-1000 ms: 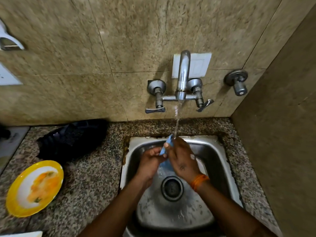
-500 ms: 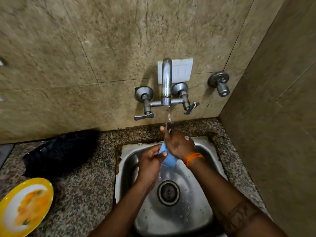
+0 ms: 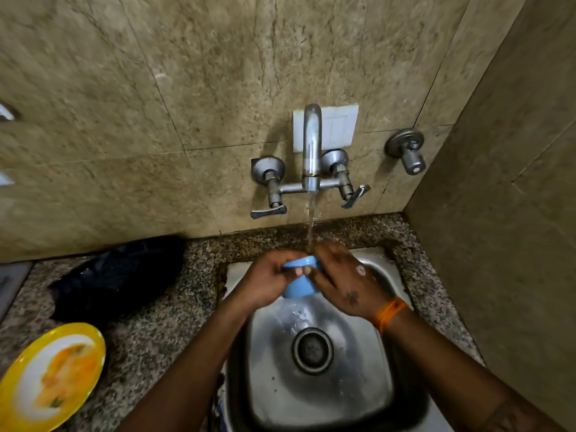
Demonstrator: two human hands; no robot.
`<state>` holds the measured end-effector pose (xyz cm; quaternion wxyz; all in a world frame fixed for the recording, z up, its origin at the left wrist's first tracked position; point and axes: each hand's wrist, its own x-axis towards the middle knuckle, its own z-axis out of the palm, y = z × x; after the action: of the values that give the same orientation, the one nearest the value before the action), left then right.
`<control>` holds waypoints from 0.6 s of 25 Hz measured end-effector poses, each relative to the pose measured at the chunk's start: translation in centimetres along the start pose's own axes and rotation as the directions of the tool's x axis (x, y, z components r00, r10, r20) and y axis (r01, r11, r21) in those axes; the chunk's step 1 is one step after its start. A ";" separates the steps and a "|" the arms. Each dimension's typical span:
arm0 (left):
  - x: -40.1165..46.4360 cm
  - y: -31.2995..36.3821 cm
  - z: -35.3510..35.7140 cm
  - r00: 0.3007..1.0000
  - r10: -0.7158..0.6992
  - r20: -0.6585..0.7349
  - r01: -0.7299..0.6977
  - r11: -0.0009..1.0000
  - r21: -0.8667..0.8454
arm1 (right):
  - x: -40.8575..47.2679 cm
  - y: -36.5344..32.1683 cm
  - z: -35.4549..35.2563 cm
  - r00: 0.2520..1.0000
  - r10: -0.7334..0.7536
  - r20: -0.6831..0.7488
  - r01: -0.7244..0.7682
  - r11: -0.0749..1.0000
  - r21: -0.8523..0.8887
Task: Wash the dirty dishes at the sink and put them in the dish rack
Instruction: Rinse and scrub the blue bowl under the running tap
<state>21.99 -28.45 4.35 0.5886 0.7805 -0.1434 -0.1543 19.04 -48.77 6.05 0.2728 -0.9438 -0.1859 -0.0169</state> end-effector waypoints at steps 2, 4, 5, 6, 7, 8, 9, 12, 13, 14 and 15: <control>0.9 0.0 0.1 0.982 0.168 0.089 -0.190 0.855 0.482 | -1.1 1.3 0.8 0.978 0.123 0.166 -0.145 0.981 0.132; 1.0 0.6 1.3 0.941 0.310 0.134 -0.317 0.673 0.668 | -1.9 2.2 1.9 0.960 0.222 0.169 -0.273 0.874 0.402; 0.8 1.0 2.2 0.922 0.376 0.089 -0.332 0.653 0.680 | -2.2 2.1 2.3 0.952 0.285 0.112 -0.302 0.810 0.504; 0.6 1.0 3.4 0.908 0.418 0.016 -0.319 0.668 0.672 | -2.5 1.7 2.7 0.934 0.355 0.042 -0.313 0.757 0.574; 0.3 0.9 4.7 0.894 0.444 -0.058 -0.301 0.691 0.657 | -2.8 1.2 2.9 0.909 0.415 -0.031 -0.309 0.723 0.618; -0.1 1.0 6.1 0.886 0.442 -0.138 -0.271 0.736 0.620 | -3.0 0.5 3.1 0.888 0.451 -0.090 -0.286 0.695 0.660; -0.8 1.2 7.5 0.893 0.394 -0.217 -0.218 0.802 0.556 | -3.3 -0.3 3.2 0.871 0.472 -0.135 -0.256 0.671 0.696; -1.6 3.5 9.8 0.951 0.056 -0.305 0.081 0.905 0.417 | -4.2 -2.2 3.5 0.863 0.472 -0.181 -0.163 0.599 0.784; -1.2 4.3 9.7 0.955 -0.052 -0.293 0.181 0.883 0.433 | -4.6 -2.5 3.6 0.861 0.481 -0.167 -0.175 0.587 0.791; -0.6 5.2 9.2 0.950 -0.122 -0.289 0.248 0.856 0.454 | -4.9 -2.5 3.8 0.860 0.488 -0.150 -0.192 0.580 0.791; 0.1 5.8 8.3 0.938 -0.169 -0.302 0.299 0.837 0.459 | -5.4 -2.5 4.0 0.857 0.497 -0.134 -0.207 0.572 0.794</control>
<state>18.39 -37.29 7.76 0.3569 0.9303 -0.0061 -0.0842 12.84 -46.60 3.22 0.6655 -0.7417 0.0699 -0.0463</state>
